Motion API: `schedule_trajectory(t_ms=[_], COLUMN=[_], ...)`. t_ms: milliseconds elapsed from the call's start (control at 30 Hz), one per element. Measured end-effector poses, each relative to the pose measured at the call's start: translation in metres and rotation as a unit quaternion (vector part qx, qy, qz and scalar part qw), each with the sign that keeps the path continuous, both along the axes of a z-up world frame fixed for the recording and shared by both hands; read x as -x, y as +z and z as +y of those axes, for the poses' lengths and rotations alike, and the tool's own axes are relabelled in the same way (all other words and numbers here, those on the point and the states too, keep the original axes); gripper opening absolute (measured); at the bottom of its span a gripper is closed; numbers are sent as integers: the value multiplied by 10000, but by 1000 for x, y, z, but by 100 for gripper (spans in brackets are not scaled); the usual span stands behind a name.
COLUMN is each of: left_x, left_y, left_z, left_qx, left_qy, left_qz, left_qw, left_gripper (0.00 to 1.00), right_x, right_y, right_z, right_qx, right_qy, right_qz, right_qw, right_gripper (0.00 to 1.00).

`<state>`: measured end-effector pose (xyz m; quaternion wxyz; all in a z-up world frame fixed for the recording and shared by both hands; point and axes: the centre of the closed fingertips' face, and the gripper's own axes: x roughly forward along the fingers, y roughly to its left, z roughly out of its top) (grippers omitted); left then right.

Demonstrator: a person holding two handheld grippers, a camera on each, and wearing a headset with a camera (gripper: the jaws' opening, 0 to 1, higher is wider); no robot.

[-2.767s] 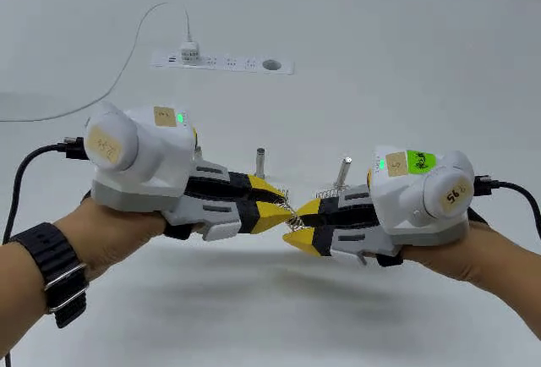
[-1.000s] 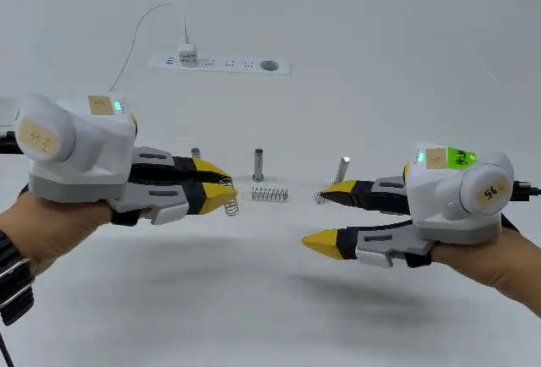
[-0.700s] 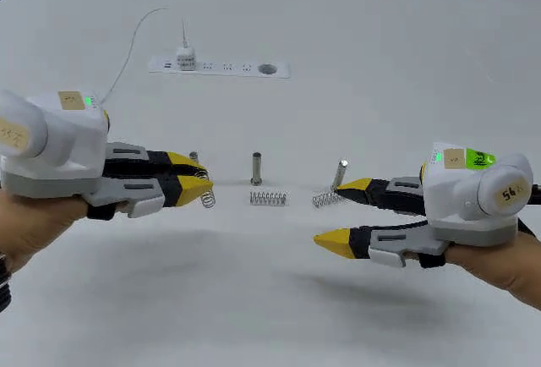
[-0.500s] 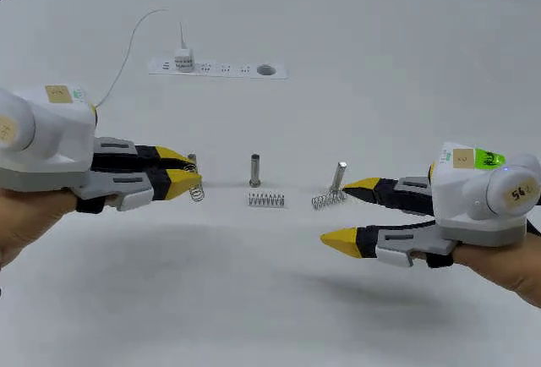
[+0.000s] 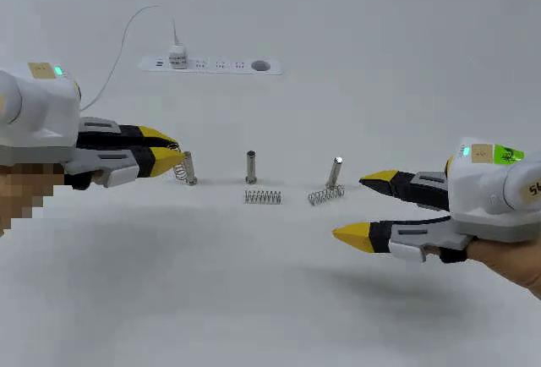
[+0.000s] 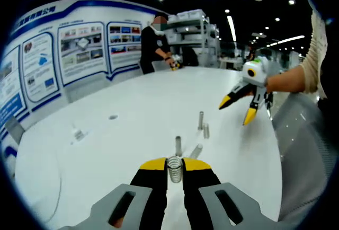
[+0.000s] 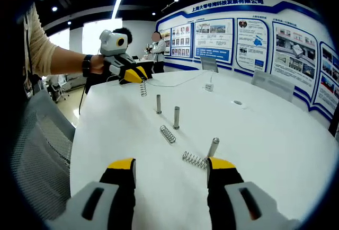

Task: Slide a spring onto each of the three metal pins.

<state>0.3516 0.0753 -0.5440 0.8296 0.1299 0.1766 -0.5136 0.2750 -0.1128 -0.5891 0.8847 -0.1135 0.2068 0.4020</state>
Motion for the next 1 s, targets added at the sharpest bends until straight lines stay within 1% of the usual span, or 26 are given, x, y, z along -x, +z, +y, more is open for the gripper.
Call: schedule_trajectory(t_ms=[267,433,500,533,633,833,967,1000], left_x=[-15,-22,-25,-28,-32,-37,-38,-38], left_y=[1,1,2,2,1,-2,-7,-7], left_z=[3,2,2,1,-1,-5,-6,-6], left_qx=[-54,-79,-102,-101,-102,-140,-184,-202], left_qy=[94,112,120,129,146,127,109,109], left_qz=[-29,-52,-70,-76,-87,-79,-45,-60], left_qw=[9999,9999,9999,9998,9998,9998,9998,9997], left_gripper=[9,9,9,9,9,9,9,9], right_x=[1,0,-1,-1,-2,-1,-1,-1], right_y=[-3,-3,-3,-2,-2,-2,-1,-1], right_z=[-4,-6,-6,-6,-7,-8,-7,-7], right_qx=[-13,-39,-90,-200,-173,-174,-220,-217], right_qy=[-121,-163,-192,-222,-233,-253,-258,-258], right_qz=[51,52,76,106,87,95,99,101], right_qw=[9999,9998,9997,9995,9995,9995,9994,9994], right_gripper=[58,58,58,58,59,60,60,60])
